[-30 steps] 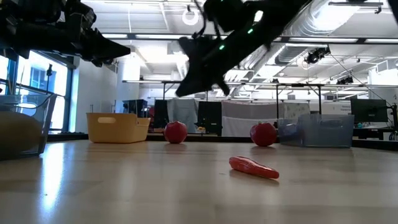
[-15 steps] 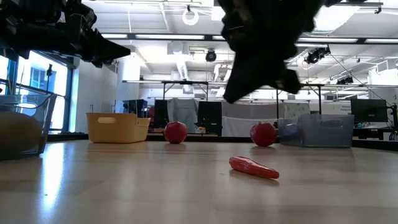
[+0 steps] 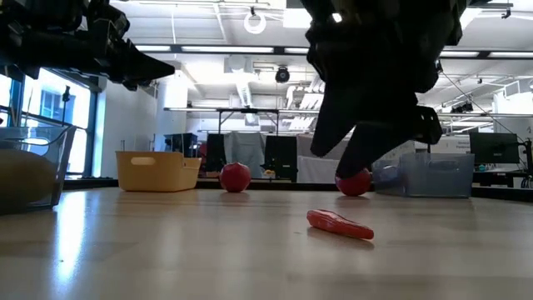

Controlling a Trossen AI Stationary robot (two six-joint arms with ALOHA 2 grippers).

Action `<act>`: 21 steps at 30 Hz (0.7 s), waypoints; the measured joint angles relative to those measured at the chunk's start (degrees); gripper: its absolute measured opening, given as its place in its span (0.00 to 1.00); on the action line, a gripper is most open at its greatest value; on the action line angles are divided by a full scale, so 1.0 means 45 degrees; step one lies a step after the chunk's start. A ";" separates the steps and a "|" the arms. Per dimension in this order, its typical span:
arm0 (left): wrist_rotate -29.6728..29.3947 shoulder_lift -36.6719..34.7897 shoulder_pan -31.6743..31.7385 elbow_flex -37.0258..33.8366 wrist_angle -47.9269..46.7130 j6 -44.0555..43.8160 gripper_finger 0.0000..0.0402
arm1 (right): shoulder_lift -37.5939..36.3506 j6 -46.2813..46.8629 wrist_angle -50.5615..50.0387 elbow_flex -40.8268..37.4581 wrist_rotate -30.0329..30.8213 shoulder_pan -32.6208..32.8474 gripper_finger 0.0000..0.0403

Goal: Sort produce into baskets
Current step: Put the chili pepper into the orange bin

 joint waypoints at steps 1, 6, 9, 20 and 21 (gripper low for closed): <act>0.0000 0.0000 0.0000 0.0000 -0.0020 -0.0004 0.00 | 0.0174 -0.0132 -0.0052 0.0204 -0.0047 0.0034 0.45; 0.0000 0.0000 0.0000 0.0000 -0.0236 0.0001 0.00 | 0.1280 -0.0342 -0.1750 0.1604 -0.0388 0.0046 0.42; -0.0001 0.0000 0.0000 0.0000 -0.0290 0.0013 0.00 | 0.1892 -0.0630 -0.2800 0.2479 -0.0433 0.0034 0.40; -0.0005 0.0000 0.0000 0.0000 -0.0329 0.0308 0.00 | 0.2837 -0.0881 -0.3147 0.3359 -0.1621 -0.0254 0.27; -0.0005 0.0000 0.0000 0.0000 -0.0329 0.0295 0.00 | 0.2837 -0.0851 -0.3215 0.3354 -0.1626 -0.0298 0.25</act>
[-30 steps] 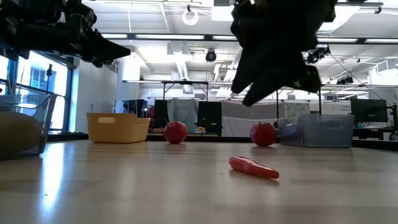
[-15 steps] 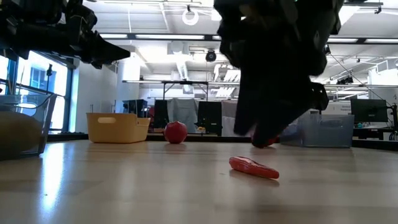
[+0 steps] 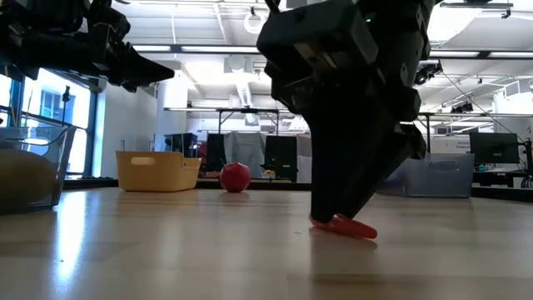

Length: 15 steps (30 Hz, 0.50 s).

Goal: Sort produce into baskets
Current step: Put the chili pepper into the orange bin

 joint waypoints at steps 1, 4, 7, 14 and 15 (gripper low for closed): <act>0.0000 0.0000 0.0000 0.0000 0.0000 -0.0071 0.00 | 0.0000 -0.0014 -0.0044 0.0000 0.0000 -0.0039 0.23; 0.0000 0.0000 0.0000 0.0000 0.0000 -0.0287 0.00 | 0.0000 -0.0314 -0.0106 0.0026 -0.0059 -0.0174 0.16; 0.0005 0.0000 0.0000 0.0000 0.0005 -0.0333 0.00 | -0.0002 -0.0945 -0.0101 0.0237 -0.0051 -0.0408 0.05; 0.0000 -0.0015 0.0019 0.0005 0.0268 -0.0627 0.00 | -0.0050 -0.3470 0.0610 0.0806 0.0947 -0.1846 0.03; -0.0010 -0.0049 0.0044 0.0005 0.0277 -0.0625 0.00 | -0.0049 -0.4025 0.0932 0.0806 0.1044 -0.2205 0.03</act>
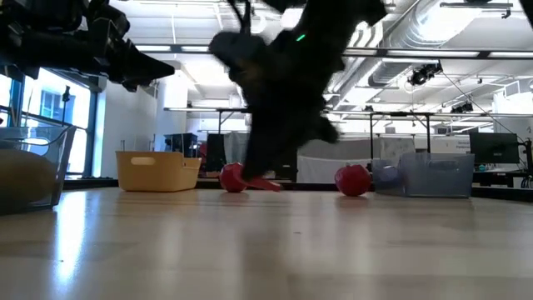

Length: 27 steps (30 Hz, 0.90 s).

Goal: Sort produce into baskets
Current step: Put the chili pepper into the orange bin

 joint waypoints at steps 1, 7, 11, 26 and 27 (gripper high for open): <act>-0.0024 -0.0042 0.0059 0.0000 -0.0023 0.0014 0.00 | 0.0000 -0.0542 0.0337 0.0000 0.0113 -0.0384 0.02; -0.0203 -0.0572 0.0594 -0.0383 0.0065 -0.0077 0.00 | 0.0000 -0.3317 0.4134 0.0000 0.0209 -0.2665 0.01; -0.0502 -0.1204 0.0935 -0.0794 0.0350 -0.0313 0.00 | 0.0015 -0.4658 0.6798 0.0000 0.0202 -0.3978 0.00; -0.1345 -0.2715 0.1151 -0.1195 0.0831 -0.0481 0.00 | 0.2232 -0.5105 1.1264 0.1606 -0.1423 -0.6436 0.00; -0.1345 -0.2715 0.1151 -0.1200 0.0831 -0.0489 0.00 | 0.2497 -0.5098 1.1273 0.1973 -0.1359 -0.6469 0.00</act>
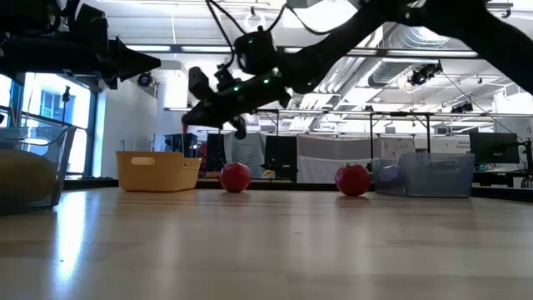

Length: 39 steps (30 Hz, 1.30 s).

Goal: Sort produce into baskets
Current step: Put the chili pepper into the orange bin

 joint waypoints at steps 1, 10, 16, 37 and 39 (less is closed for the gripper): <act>0.0000 0.0000 0.0000 0.0000 0.0000 -0.0074 0.00 | 0.0253 0.0000 0.0013 0.0341 0.0105 -0.0029 0.00; 0.0000 0.0000 -0.0005 -0.0011 0.0266 0.0003 0.00 | 0.2422 0.0013 -0.1514 0.3514 0.0271 -0.0192 0.01; -0.0003 0.0000 -0.0005 -0.0015 0.0353 0.0021 0.00 | 0.2982 0.0083 -0.2901 0.4553 0.0649 -0.0192 0.09; -0.0365 0.0010 -0.0015 -0.0015 0.0163 0.0472 0.00 | 0.1874 -0.2641 -0.7487 0.4611 0.2115 0.0468 0.11; -0.0379 0.0010 -0.0015 -0.0015 0.0155 0.0484 0.00 | 0.1678 -0.2997 -0.7919 0.4608 0.2522 0.0674 0.03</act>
